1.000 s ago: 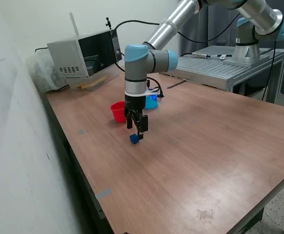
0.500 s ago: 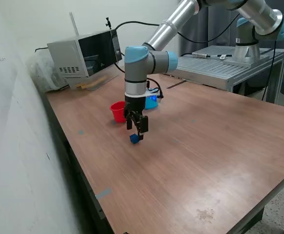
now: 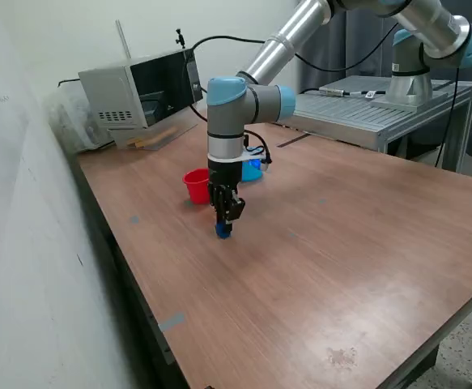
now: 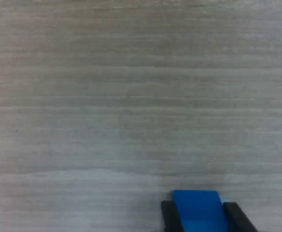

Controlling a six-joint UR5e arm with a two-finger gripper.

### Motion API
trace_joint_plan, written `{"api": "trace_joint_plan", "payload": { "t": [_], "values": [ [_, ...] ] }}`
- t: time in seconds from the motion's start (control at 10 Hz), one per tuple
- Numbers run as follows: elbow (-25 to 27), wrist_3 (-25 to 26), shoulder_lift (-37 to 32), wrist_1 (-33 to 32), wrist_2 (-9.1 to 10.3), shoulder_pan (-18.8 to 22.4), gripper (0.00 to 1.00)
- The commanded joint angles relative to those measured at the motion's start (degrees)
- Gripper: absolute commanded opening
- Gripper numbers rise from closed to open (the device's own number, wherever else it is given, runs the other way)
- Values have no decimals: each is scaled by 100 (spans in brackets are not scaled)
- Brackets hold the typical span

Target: Place red objects in the red bin, and blue objects in the blue bin.

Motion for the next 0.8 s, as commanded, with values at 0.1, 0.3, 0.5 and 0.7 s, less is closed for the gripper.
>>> {"api": "trace_joint_plan", "payload": {
  "t": [0.1, 0.3, 0.5, 0.7],
  "values": [
    [16, -107, 2, 6, 2, -4, 0],
    [7, -231, -15, 23, -24, -4, 0],
    [268, -319, -530, 67, -42, -4, 0],
    [1188, -442, -1749, 146, -59, -82, 0]
  ]
}}
